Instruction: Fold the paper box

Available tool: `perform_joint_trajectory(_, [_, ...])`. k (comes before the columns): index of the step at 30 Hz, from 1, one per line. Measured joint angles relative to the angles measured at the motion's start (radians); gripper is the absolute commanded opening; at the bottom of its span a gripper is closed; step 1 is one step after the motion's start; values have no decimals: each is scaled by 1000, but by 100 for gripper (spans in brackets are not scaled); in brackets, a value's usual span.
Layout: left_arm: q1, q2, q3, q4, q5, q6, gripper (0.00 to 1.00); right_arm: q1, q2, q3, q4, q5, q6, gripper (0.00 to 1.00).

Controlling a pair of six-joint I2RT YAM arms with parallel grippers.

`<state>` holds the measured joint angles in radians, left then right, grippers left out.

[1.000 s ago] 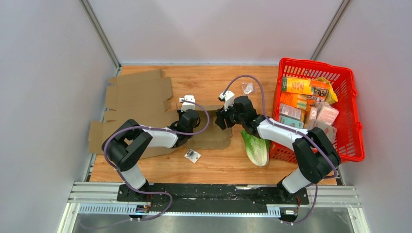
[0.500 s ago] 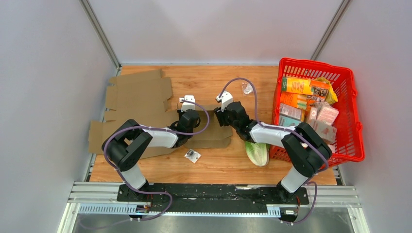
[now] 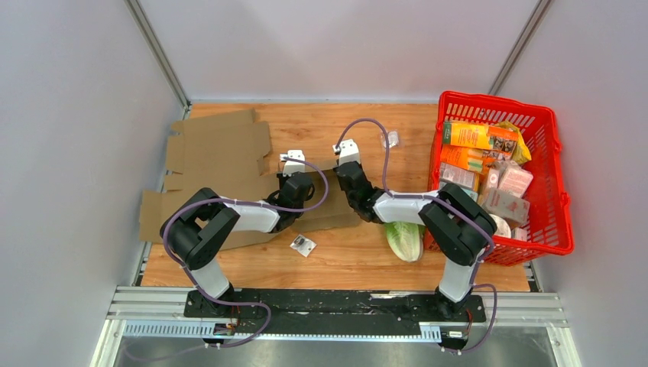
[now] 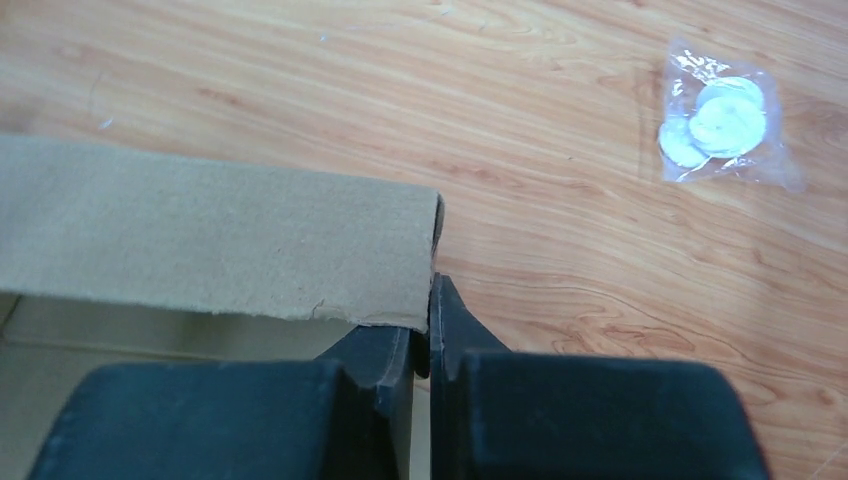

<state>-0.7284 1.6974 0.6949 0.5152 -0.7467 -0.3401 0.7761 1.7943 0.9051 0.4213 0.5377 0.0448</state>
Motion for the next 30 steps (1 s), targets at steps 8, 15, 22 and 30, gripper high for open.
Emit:
perform_joint_trajectory(8, [3,0,2,-3,-6,-15,0,31,77,72,-45,127,74,0])
perform_joint_trajectory(15, [10,0,7,-21,-19,-30,0,56,138,166,-129,261,214,0])
perform_joint_trajectory(22, [11,0,18,-40,-22,-40,0,78,131,167,-180,314,286,56])
perform_joint_trajectory(30, [8,0,35,-75,-14,-48,0,70,-127,10,-443,151,291,100])
